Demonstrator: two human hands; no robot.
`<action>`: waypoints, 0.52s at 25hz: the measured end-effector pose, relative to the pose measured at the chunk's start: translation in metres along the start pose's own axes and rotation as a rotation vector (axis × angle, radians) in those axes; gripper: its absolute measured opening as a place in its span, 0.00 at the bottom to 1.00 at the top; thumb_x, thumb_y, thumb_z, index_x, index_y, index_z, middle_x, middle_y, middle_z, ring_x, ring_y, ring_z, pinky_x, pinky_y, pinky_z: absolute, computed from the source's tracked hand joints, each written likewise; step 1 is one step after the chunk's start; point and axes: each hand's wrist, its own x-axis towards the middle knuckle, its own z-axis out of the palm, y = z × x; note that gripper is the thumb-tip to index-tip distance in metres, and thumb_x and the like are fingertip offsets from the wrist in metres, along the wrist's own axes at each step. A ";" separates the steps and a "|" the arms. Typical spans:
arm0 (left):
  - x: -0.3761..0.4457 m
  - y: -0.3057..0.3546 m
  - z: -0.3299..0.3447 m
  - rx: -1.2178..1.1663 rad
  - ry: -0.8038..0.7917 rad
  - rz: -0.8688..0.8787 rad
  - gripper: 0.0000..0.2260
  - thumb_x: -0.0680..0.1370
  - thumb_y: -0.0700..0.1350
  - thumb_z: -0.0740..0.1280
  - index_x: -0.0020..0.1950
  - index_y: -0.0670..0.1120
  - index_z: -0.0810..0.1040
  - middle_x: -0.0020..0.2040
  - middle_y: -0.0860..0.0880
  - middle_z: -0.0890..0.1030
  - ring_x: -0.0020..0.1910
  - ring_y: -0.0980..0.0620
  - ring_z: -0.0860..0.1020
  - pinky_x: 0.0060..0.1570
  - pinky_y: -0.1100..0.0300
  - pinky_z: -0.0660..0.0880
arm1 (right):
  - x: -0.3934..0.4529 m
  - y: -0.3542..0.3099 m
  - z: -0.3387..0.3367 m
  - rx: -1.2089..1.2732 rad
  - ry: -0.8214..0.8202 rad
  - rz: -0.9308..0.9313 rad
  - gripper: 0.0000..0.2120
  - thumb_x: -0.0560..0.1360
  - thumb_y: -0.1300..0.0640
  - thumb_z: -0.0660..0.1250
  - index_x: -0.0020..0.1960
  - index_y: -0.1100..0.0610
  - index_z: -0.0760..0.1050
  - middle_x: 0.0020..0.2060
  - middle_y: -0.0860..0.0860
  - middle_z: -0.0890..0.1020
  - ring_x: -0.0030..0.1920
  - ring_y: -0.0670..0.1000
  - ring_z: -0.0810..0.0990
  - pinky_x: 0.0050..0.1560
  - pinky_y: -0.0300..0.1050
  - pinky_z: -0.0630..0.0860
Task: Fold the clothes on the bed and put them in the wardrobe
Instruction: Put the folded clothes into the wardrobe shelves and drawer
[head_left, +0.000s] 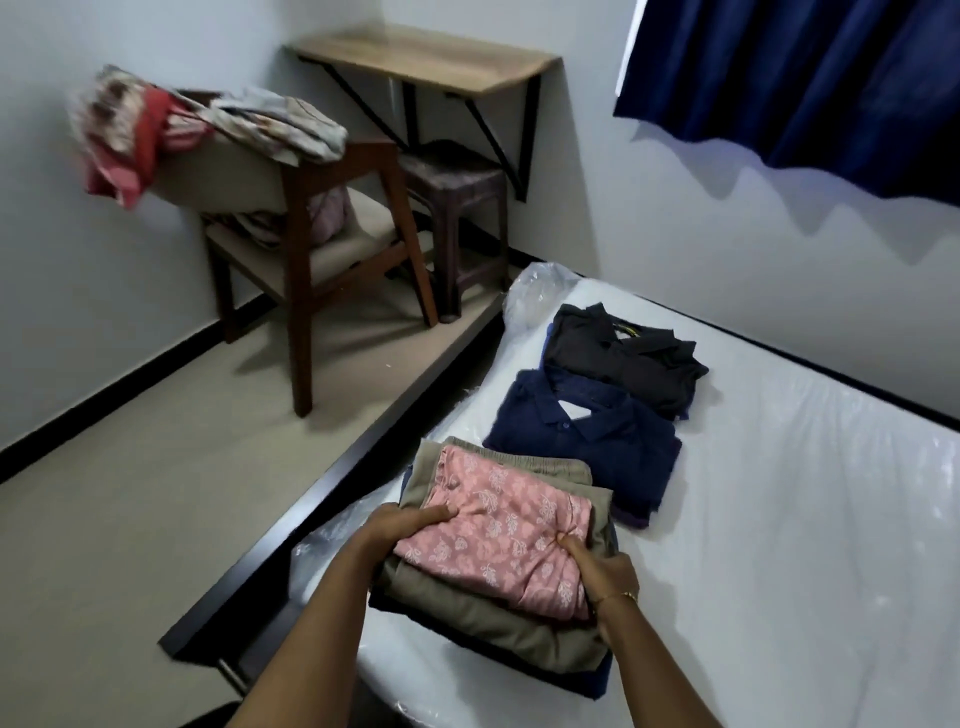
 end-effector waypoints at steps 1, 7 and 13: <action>-0.018 0.002 -0.009 -0.040 0.030 0.028 0.38 0.54 0.61 0.86 0.57 0.44 0.84 0.48 0.46 0.88 0.47 0.46 0.87 0.50 0.55 0.82 | -0.009 -0.017 0.001 -0.022 -0.030 -0.049 0.51 0.74 0.36 0.94 0.84 0.65 0.80 0.79 0.66 0.88 0.75 0.69 0.88 0.88 0.68 0.89; -0.158 -0.002 -0.064 -0.219 0.316 0.175 0.26 0.65 0.58 0.83 0.55 0.43 0.86 0.48 0.46 0.88 0.48 0.48 0.87 0.56 0.55 0.81 | -0.084 -0.126 0.026 -0.157 -0.233 -0.366 0.51 0.74 0.34 0.94 0.82 0.66 0.82 0.78 0.66 0.89 0.74 0.68 0.89 0.85 0.65 0.89; -0.327 -0.051 -0.121 -0.462 0.627 0.275 0.23 0.70 0.56 0.81 0.58 0.44 0.85 0.48 0.46 0.88 0.49 0.47 0.87 0.53 0.54 0.81 | -0.231 -0.198 0.101 -0.230 -0.521 -0.668 0.44 0.75 0.39 0.94 0.81 0.64 0.88 0.75 0.66 0.92 0.73 0.66 0.91 0.85 0.62 0.89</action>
